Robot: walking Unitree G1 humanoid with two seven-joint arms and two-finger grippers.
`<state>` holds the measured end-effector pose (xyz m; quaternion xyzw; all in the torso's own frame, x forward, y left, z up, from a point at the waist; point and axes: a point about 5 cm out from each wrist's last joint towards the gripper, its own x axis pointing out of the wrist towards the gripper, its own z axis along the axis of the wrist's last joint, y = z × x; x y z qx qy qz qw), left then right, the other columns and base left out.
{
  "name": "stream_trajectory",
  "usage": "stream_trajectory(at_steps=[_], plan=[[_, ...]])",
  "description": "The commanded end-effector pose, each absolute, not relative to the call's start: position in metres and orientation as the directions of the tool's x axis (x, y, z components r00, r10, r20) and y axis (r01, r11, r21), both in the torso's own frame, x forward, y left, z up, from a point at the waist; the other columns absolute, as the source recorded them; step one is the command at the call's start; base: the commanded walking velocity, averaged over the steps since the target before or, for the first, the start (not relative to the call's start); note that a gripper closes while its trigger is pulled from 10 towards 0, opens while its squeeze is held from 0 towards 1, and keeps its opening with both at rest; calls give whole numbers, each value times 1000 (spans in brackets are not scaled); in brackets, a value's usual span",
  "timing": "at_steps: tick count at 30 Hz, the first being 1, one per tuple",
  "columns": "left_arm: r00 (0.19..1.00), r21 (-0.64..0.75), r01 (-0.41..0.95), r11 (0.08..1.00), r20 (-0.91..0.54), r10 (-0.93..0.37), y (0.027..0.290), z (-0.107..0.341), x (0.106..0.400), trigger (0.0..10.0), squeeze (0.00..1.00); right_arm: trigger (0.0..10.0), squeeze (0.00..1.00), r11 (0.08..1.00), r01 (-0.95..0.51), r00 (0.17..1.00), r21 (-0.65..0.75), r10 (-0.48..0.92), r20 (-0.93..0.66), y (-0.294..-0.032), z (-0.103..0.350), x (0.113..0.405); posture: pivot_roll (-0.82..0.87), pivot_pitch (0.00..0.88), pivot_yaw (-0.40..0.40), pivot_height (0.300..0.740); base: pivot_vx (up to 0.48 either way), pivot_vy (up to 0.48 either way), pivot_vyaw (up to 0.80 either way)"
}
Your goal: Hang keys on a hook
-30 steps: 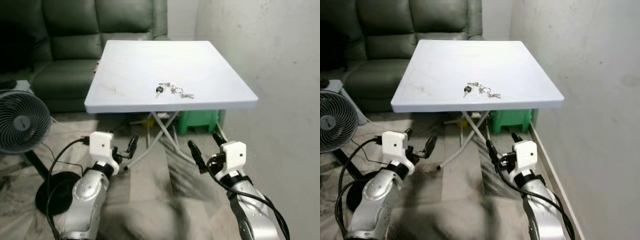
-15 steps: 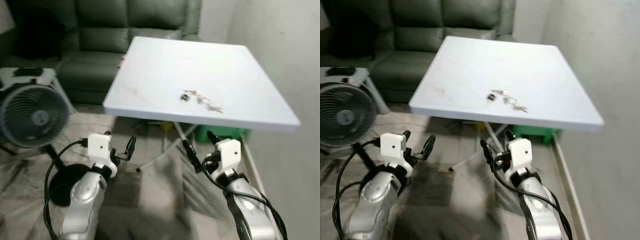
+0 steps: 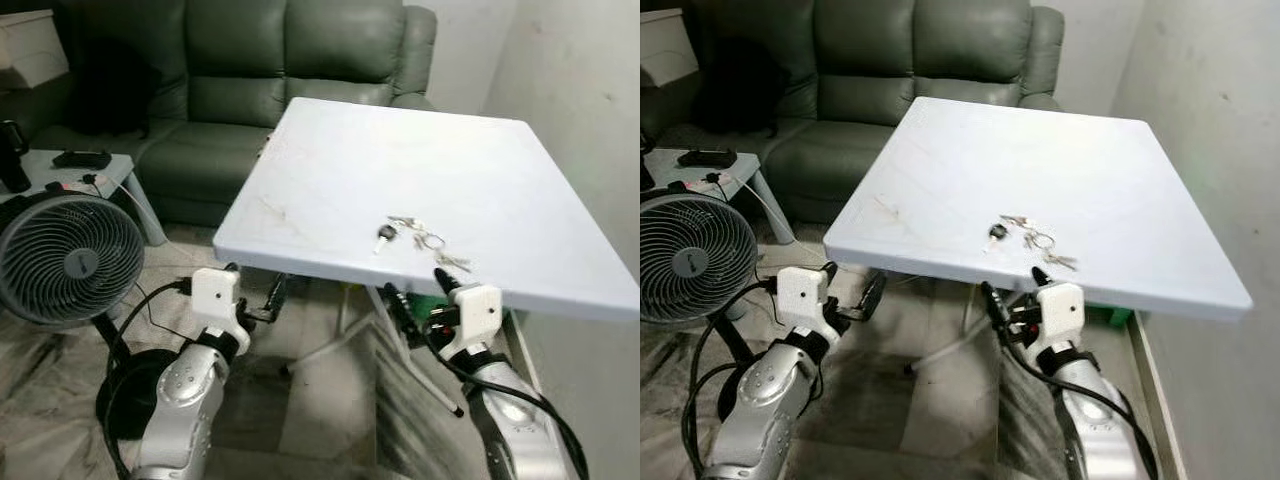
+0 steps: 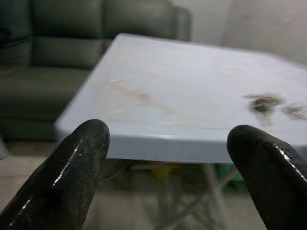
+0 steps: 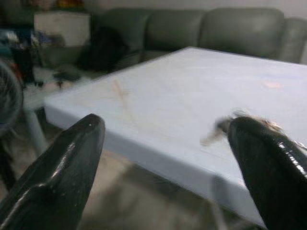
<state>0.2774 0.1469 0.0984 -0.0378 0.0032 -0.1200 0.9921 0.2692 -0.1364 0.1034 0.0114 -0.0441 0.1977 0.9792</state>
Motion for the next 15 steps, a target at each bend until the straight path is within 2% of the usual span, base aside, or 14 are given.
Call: stream_trajectory(at_steps=[1,8,15], plan=[[965,-85,263,961,19,-262,138,102,279,10000,0,10000,0,935,-354,933,-8,354,71,-148,102,269,-43,0,-16,740,345,0,0],[965,-80,264,961,18,-263,137,102,279,10000,0,10000,0,938,-347,936,-10,347,66,-148,102,271,-41,0,-16,740,333,0,0],[964,-68,265,962,7,-265,136,101,279,10000,0,10000,0,948,-319,946,-14,319,47,-149,100,274,-39,0,-16,740,0,0,0]])
